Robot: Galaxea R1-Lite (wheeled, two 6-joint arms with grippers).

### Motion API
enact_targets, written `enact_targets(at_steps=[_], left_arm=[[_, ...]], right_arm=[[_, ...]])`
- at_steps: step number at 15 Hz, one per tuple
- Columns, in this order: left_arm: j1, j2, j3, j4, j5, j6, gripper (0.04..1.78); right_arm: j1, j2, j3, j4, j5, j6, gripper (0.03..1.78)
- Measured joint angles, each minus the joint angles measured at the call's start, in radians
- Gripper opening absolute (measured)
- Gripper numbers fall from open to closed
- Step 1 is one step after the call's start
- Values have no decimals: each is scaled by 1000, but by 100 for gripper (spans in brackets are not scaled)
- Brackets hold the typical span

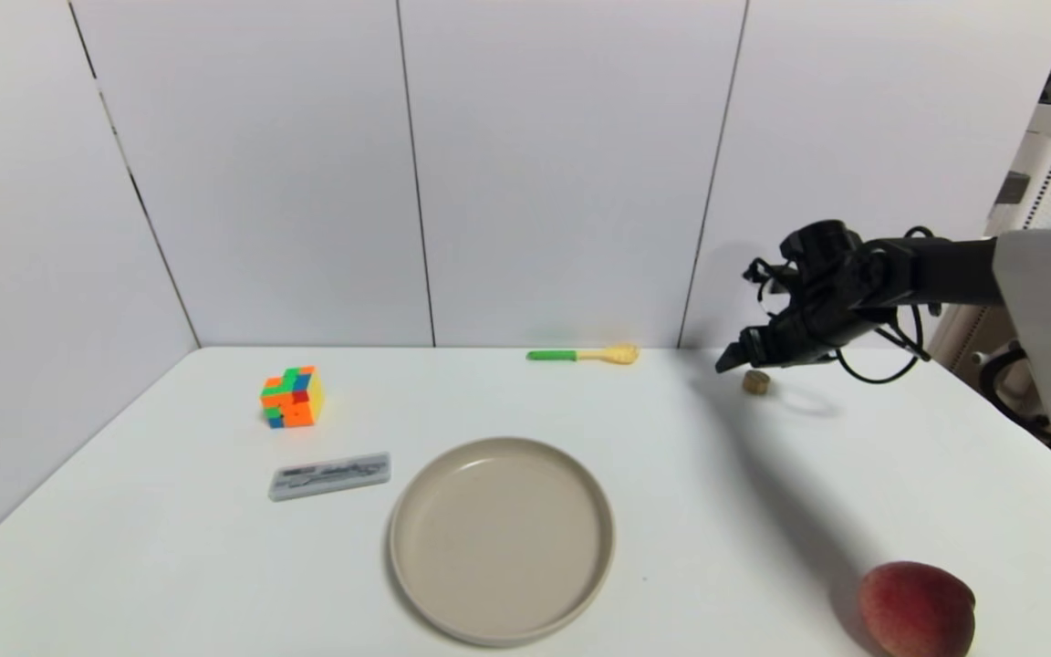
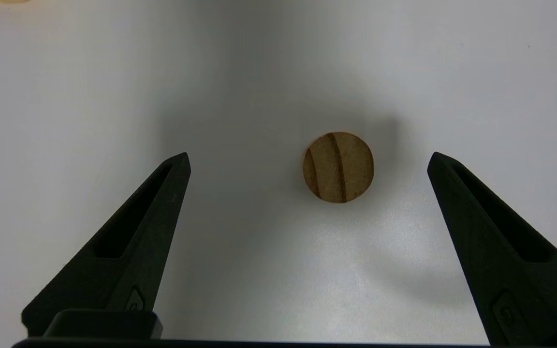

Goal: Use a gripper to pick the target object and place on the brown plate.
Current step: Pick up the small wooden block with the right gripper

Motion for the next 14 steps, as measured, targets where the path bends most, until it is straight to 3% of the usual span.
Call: enact_targets(at_steps=[3,13,14], left_arm=[[0,0,0,0,0,0,169],[0,0,0,0,0,0,169],[0,0,0,0,0,0,169]], right_arm=[[0,19,0,-18,-27,-4,169],[-14,39,0,-19,-30,-14,169],[-14,40,0,-20,-30,-14,159]])
